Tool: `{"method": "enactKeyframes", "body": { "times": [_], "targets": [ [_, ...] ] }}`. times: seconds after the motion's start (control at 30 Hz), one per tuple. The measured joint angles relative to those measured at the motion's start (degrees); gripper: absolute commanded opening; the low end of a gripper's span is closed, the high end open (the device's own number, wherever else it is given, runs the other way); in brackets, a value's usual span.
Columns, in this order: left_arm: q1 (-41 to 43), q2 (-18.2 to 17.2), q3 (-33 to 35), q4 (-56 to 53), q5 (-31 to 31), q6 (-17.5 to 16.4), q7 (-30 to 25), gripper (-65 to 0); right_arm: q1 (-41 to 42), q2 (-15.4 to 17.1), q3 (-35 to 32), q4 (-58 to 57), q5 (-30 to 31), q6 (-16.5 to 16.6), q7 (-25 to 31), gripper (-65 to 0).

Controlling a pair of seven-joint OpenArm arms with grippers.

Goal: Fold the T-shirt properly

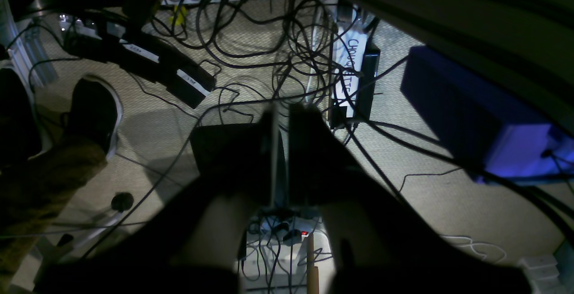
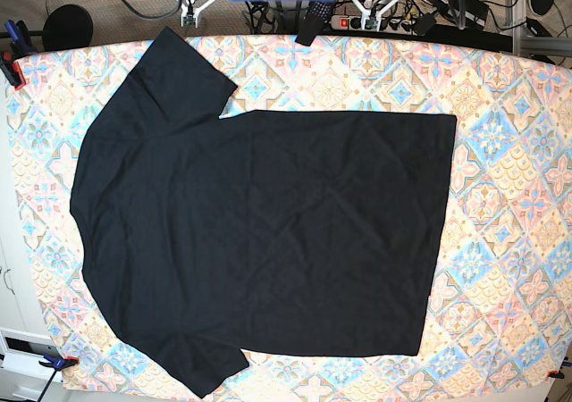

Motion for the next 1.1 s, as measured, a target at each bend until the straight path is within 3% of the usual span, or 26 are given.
{"method": "enactKeyframes", "body": {
  "times": [0.47,0.63,0.83,1.03,1.1],
  "targets": [
    [0.4,-1.1,0.0,0.1,0.0,0.0,-0.2,-60.6,-0.5,0.0,0.0,0.0,0.0,0.0,0.2,-65.0],
    [2.8,-3.1,0.1,0.4,0.0,0.0,-0.1,-60.6,-5.1,0.7,-0.1,1.2,0.0,0.5,1.8,-65.0],
    [10.3,-7.2,0.4,11.8,-0.1,0.0,0.4,-60.6,-11.7,5.2,0.2,8.4,0.0,-0.4,3.2,-65.0],
    [16.5,-9.7,0.4,22.4,-0.2,0.0,-0.2,-60.6,-18.2,7.0,0.0,18.2,0.0,0.6,3.6,-65.0],
    [20.1,-9.8,0.4,27.3,-0.2,0.0,0.1,-60.6,-21.2,7.3,2.9,21.6,0.0,0.3,4.1,-65.0]
  ]
}}
